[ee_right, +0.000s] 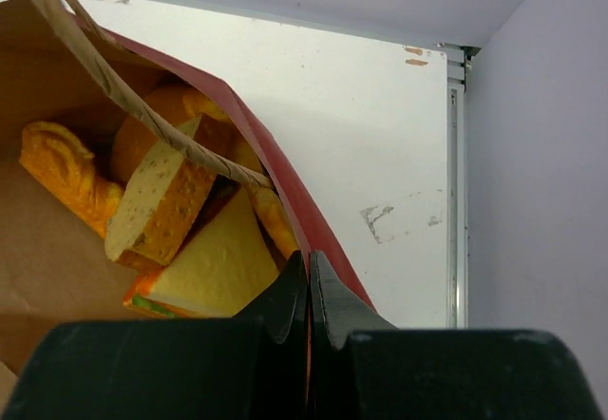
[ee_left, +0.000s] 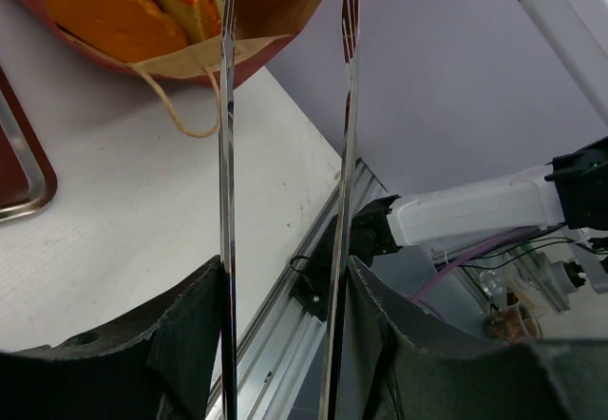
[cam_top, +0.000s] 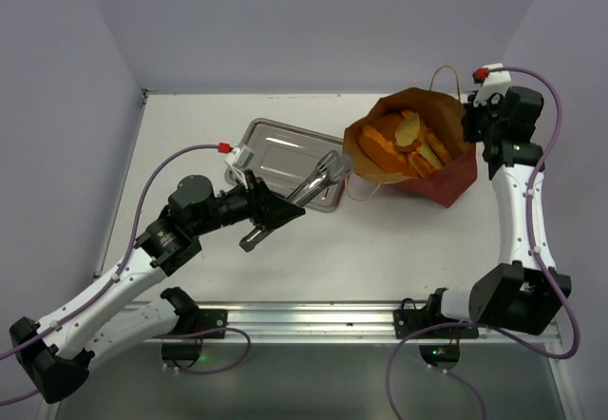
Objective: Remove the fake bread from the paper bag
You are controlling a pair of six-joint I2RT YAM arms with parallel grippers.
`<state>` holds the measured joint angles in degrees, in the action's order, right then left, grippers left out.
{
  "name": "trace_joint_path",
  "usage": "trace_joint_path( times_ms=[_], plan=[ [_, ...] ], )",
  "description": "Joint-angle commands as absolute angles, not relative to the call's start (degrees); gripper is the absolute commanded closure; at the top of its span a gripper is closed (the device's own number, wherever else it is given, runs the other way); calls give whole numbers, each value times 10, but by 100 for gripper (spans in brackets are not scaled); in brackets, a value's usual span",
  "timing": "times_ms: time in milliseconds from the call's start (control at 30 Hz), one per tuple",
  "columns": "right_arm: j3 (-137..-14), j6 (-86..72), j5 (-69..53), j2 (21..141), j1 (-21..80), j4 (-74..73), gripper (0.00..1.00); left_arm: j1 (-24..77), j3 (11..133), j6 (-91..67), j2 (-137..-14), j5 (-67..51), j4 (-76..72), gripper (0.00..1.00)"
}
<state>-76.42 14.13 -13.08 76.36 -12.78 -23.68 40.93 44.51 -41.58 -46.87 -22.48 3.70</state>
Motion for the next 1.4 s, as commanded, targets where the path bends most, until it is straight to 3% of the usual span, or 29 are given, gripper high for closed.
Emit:
trace_joint_path(
  times_ms=[0, 400, 1000, 1367],
  plan=[
    [-742, 155, -156, 710, -127, -188, 100, 407, 461, -444, -495, -268, 11, 46],
    [-642, 149, -201, 642, -99, -202, 100, 433, 538, -420, -637, -280, -4, 48],
    [-610, 106, -229, 608, -77, -206, 100, 497, 888, -251, -965, -78, 219, 49],
    [-600, 97, -233, 605, -76, -202, 100, 503, 997, -193, -1041, -4, 273, 48]
  ],
)
